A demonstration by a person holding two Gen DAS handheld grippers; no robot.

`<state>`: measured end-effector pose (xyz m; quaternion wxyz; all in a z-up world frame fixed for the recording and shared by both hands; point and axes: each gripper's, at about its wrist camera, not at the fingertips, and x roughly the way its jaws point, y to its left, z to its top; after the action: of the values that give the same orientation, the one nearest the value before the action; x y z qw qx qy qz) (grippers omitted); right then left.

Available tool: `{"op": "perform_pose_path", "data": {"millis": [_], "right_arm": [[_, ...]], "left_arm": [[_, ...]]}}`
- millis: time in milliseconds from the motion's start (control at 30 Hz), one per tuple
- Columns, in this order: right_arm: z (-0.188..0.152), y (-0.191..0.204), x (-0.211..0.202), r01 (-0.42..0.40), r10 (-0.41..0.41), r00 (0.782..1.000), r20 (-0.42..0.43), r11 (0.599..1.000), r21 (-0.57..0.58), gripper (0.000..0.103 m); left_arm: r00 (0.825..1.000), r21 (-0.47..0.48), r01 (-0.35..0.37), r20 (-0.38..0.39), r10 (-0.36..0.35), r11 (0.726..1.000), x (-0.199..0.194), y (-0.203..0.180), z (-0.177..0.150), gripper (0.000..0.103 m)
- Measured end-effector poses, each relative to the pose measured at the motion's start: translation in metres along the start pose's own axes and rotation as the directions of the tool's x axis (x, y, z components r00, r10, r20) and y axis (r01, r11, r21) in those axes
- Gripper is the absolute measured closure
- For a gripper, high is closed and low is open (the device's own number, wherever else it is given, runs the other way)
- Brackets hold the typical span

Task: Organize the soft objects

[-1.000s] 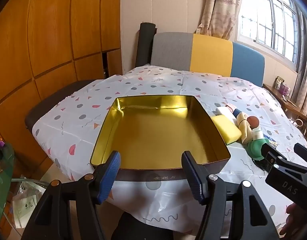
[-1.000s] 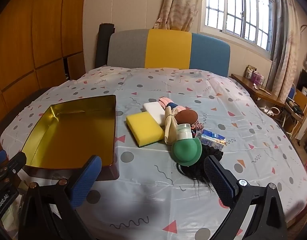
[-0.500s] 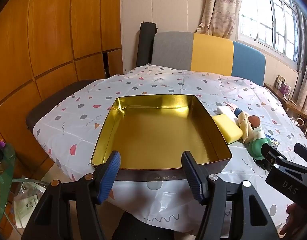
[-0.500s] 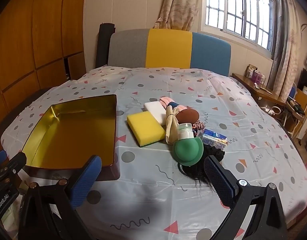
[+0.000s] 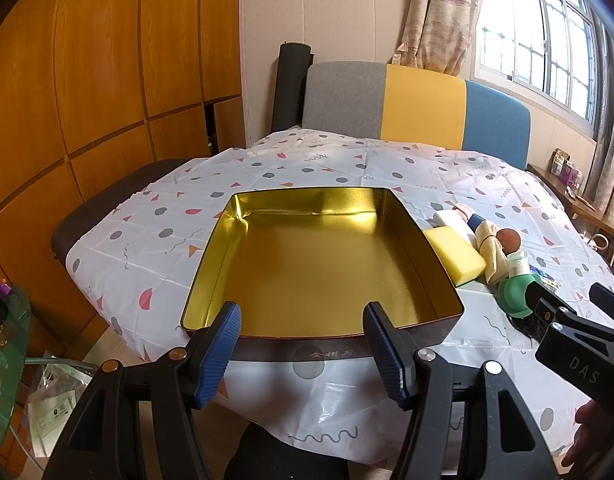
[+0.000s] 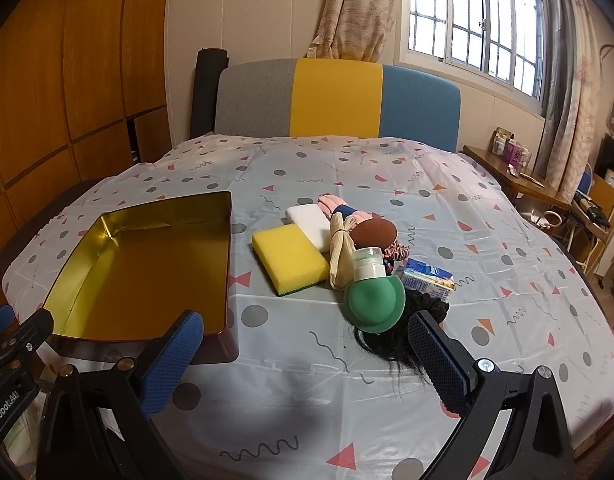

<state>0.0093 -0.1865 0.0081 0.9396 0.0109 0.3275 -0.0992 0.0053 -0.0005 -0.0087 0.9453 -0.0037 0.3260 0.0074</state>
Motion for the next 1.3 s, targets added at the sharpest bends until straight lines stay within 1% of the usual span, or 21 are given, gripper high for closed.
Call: {"op": "perform_pose_path", "data": {"millis": [1300], "right_arm": [[-0.0034, -0.0077, 0.0012, -0.002, 0.002, 1.000, -0.003, 1.000, 0.011, 0.000]], "left_arm": [[1.000, 0.007, 0.004, -0.017, -0.004, 1.000, 0.0016, -0.0009, -0.0005, 0.039]]}}
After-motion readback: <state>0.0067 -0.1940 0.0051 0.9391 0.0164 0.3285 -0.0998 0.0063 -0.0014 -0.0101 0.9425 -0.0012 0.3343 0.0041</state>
